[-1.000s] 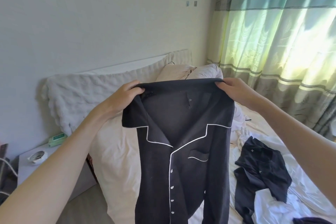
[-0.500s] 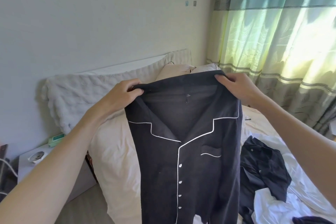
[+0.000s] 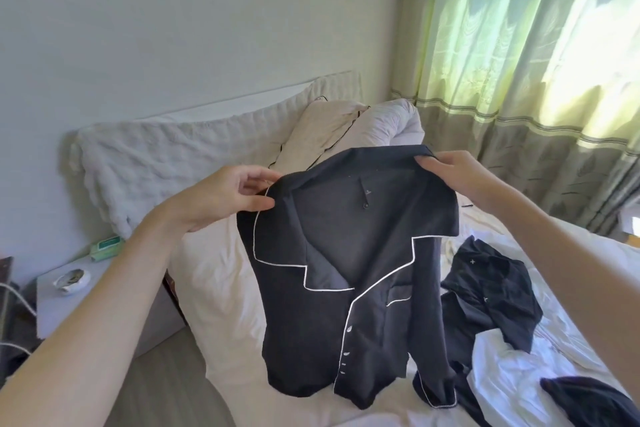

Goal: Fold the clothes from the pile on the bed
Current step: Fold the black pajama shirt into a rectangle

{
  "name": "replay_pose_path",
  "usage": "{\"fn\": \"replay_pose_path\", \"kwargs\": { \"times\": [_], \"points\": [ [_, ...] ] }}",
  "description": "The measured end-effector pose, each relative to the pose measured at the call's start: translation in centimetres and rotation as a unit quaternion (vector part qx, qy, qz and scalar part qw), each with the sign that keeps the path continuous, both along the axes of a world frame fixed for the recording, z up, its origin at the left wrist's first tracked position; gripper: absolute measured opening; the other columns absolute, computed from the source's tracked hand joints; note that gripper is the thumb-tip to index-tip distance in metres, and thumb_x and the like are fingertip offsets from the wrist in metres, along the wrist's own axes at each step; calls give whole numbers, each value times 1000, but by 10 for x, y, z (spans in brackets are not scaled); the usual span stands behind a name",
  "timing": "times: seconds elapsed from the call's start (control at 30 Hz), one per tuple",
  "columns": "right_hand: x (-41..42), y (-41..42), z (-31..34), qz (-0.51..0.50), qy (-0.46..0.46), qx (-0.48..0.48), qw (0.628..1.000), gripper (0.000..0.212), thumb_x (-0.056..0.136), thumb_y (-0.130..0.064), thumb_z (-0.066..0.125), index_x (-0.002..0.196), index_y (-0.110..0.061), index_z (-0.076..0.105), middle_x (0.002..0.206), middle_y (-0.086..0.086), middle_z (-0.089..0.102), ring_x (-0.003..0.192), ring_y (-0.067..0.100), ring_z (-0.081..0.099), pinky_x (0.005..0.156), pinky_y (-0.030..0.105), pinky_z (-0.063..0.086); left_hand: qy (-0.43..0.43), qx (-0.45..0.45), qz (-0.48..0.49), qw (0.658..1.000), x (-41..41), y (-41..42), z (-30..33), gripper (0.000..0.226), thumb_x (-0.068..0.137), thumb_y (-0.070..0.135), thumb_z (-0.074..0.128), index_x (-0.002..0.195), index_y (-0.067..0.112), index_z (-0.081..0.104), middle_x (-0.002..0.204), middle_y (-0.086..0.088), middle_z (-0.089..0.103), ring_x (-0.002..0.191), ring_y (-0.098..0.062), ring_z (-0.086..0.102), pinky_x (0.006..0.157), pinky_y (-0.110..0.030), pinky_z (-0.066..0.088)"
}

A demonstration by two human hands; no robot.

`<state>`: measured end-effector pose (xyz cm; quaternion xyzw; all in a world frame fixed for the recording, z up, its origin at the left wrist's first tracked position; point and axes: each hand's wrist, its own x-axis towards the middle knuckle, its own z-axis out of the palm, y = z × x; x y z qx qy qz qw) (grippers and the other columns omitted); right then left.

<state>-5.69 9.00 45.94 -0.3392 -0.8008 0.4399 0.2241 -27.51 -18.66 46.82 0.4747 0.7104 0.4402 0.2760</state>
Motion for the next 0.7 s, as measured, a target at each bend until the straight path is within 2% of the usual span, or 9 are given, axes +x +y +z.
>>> {"fn": "replay_pose_path", "kwargs": {
  "times": [0.07, 0.13, 0.23, 0.37, 0.47, 0.5, 0.57, 0.63, 0.7],
  "points": [
    [-2, 0, -2, 3, -27, 47, 999, 50, 91, -38, 57, 100, 11, 62, 80, 15, 59, 75, 27, 57, 75, 31, 45, 82, 4, 65, 994, 4, 4, 4, 17, 82, 4, 67, 86, 21, 68, 84, 7, 69, 79, -2, 64, 77, -17, 45],
    [-5, -1, -3, 11, -50, 101, 994, 50, 93, -36, 55, 99, 13, 58, 78, 11, 50, 73, 21, 45, 70, 29, 35, 147, 22, 109, 983, 7, 6, 8, 11, 83, 10, 69, 77, 17, 64, 76, 6, 64, 71, -7, 61, 72, -20, 45],
    [-9, -6, -1, 13, -53, 143, 988, 42, 96, -32, 49, 98, 9, 61, 91, 23, 63, 80, 26, 53, 75, 36, 42, 217, 56, 153, 962, 13, 7, 17, 12, 82, 21, 70, 75, 27, 63, 78, 8, 63, 73, -7, 58, 70, -21, 43],
    [-10, -12, -3, 20, 57, -24, 998, 39, 97, -28, 51, 110, 7, 61, 118, 25, 61, 110, 34, 60, 102, 49, 43, 197, 74, 167, 963, 17, 4, 23, 5, 81, 30, 71, 82, 29, 66, 78, -1, 68, 74, -12, 60, 74, -27, 45],
    [-12, -10, -10, 27, 85, -88, 992, 39, 95, -29, 55, 110, 7, 61, 115, 25, 63, 114, 38, 57, 103, 48, 43, 134, 90, 186, 969, 19, -2, 17, 5, 82, 28, 70, 79, 31, 67, 76, 11, 70, 82, -11, 62, 79, -25, 45],
    [-15, -10, -14, 21, 77, -70, 994, 43, 94, -31, 57, 107, 10, 60, 109, 28, 63, 108, 39, 60, 99, 46, 46, 124, 90, 195, 969, 20, -4, 12, 4, 82, 27, 70, 80, 29, 68, 76, 11, 70, 83, -12, 63, 81, -26, 46],
    [-20, -10, -25, -5, 44, 5, 999, 46, 92, -35, 58, 89, 11, 58, 85, 33, 56, 79, 31, 58, 75, 33, 47, 101, 93, 213, 967, 22, -8, 1, 4, 83, 26, 70, 83, 22, 69, 79, -10, 69, 80, -18, 61, 80, -33, 45],
    [-23, -16, -37, -15, -13, 75, 997, 45, 91, -38, 58, 63, -5, 46, 59, 14, 41, 61, 20, 41, 55, 29, 31, 92, 98, 236, 962, 25, -11, -10, 6, 82, 25, 71, 81, 20, 69, 73, -22, 55, 71, -21, 50, 72, -34, 40],
    [-25, -18, -52, -2, -44, 81, 996, 48, 90, -37, 60, 56, -12, 36, 54, 3, 33, 56, 18, 34, 55, 30, 26, 115, 95, 258, 955, 28, -13, -18, 6, 82, 24, 71, 77, 23, 68, 69, -15, 49, 67, -19, 44, 67, -30, 35]
  ]
}}
